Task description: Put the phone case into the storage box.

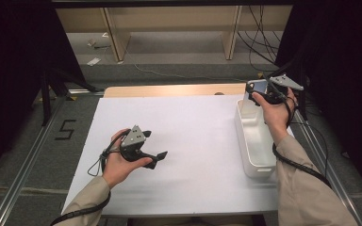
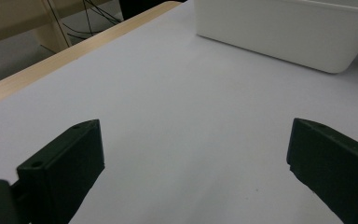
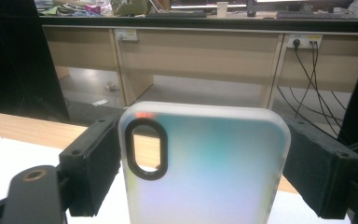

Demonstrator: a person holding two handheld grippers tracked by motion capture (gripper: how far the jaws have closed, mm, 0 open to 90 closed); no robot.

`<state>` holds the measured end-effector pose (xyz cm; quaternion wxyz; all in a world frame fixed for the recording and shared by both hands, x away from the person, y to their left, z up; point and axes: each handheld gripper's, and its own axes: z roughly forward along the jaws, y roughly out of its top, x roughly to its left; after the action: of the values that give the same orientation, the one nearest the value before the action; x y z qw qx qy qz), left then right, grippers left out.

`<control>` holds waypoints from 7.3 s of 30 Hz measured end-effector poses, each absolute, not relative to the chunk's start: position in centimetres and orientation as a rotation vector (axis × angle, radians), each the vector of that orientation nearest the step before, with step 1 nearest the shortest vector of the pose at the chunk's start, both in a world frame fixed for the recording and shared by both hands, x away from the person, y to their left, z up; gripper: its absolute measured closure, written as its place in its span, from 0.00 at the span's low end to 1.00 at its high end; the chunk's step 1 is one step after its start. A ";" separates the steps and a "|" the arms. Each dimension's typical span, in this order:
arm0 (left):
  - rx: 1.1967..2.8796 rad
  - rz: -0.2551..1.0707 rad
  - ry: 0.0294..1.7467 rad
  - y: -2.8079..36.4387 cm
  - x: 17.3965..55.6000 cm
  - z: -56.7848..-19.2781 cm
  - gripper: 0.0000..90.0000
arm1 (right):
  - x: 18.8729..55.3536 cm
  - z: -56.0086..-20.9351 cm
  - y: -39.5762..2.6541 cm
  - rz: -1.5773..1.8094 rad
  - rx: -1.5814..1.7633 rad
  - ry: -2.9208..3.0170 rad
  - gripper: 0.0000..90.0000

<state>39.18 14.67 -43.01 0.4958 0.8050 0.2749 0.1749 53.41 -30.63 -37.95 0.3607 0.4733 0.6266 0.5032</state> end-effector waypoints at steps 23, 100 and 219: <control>1.951 0.424 0.666 14.7 39.2 -43.0 0.04 | 54.1 -38.5 -30.8 1.270 1.236 1.622 0.20; 1.948 0.423 0.665 14.7 39.2 -43.0 0.04 | 55.1 -40.1 -30.0 1.207 1.256 1.680 0.20; 1.949 0.421 0.667 14.7 39.2 -43.0 0.04 | 55.7 -42.0 -30.0 1.173 1.350 1.720 0.06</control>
<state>39.21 14.71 -43.03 0.4967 0.8046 0.2754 0.1737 55.72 -29.98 -42.04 0.3244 0.5146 0.6556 0.4473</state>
